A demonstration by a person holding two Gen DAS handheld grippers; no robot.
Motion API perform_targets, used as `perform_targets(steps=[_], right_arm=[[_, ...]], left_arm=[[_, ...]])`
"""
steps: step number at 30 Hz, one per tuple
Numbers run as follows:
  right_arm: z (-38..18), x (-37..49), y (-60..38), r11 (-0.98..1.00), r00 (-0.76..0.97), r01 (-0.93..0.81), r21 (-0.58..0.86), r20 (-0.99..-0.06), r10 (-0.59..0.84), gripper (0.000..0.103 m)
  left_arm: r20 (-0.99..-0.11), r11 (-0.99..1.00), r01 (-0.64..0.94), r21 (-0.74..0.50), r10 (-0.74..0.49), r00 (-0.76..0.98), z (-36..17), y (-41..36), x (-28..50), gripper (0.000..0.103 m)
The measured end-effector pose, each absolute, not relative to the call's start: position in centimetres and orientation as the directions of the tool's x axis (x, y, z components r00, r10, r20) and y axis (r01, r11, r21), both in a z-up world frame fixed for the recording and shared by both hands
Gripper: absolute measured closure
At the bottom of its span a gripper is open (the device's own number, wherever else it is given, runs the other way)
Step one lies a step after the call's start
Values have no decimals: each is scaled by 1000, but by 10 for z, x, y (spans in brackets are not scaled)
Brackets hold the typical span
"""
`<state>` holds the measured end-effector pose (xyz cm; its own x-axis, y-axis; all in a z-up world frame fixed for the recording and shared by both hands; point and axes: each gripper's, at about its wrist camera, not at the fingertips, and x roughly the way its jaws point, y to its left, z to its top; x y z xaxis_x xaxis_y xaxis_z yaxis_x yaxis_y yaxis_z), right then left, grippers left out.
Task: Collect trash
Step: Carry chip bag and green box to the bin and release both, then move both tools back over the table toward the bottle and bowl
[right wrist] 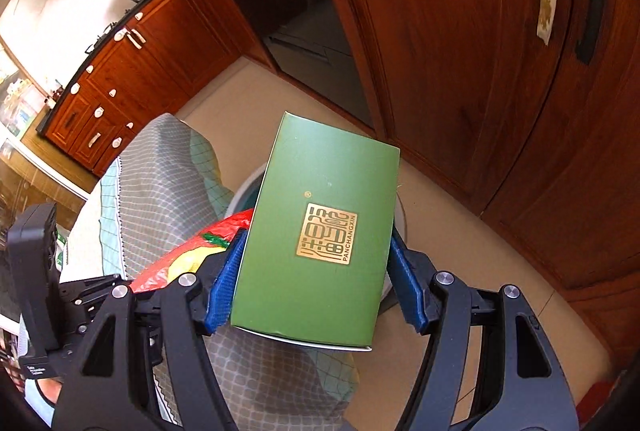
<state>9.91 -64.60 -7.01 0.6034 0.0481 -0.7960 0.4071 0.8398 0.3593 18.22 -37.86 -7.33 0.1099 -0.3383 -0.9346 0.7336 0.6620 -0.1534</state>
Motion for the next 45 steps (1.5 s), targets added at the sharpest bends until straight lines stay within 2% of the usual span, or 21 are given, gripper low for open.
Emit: perform_targets(steps=[1, 3, 10, 17, 20, 22, 26, 45], right_arm=[[-73, 101, -648, 839, 597, 411, 356, -801, 48, 39], [-79, 106, -651, 839, 583, 417, 348, -811, 47, 39], [-92, 125, -652, 845, 554, 420, 331, -831, 51, 39], [-101, 140, -643, 855, 540, 403, 328, -839, 67, 39], [-105, 145, -640, 853, 526, 388, 348, -844, 104, 36], [-108, 147, -639, 844, 521, 391, 367, -844, 126, 27], [-105, 147, -633, 846, 520, 395, 358, -846, 116, 18], [-87, 135, -589, 884, 497, 352, 307, -862, 101, 18]], left_arm=[[-934, 662, 735, -146, -338, 119, -77, -383, 186, 42], [-932, 664, 738, -121, -331, 145, -82, -391, 189, 33], [-931, 695, 704, -147, -338, 140, -95, -392, 203, 10], [-922, 711, 687, -153, -352, 159, -86, -364, 207, 7], [-919, 714, 683, -156, -359, 165, -82, -357, 204, 5], [-916, 715, 680, -161, -365, 166, -77, -349, 202, 4], [-913, 718, 678, -159, -368, 176, -70, -341, 194, 4], [-892, 753, 627, -200, -404, 201, -40, -291, 161, 4]])
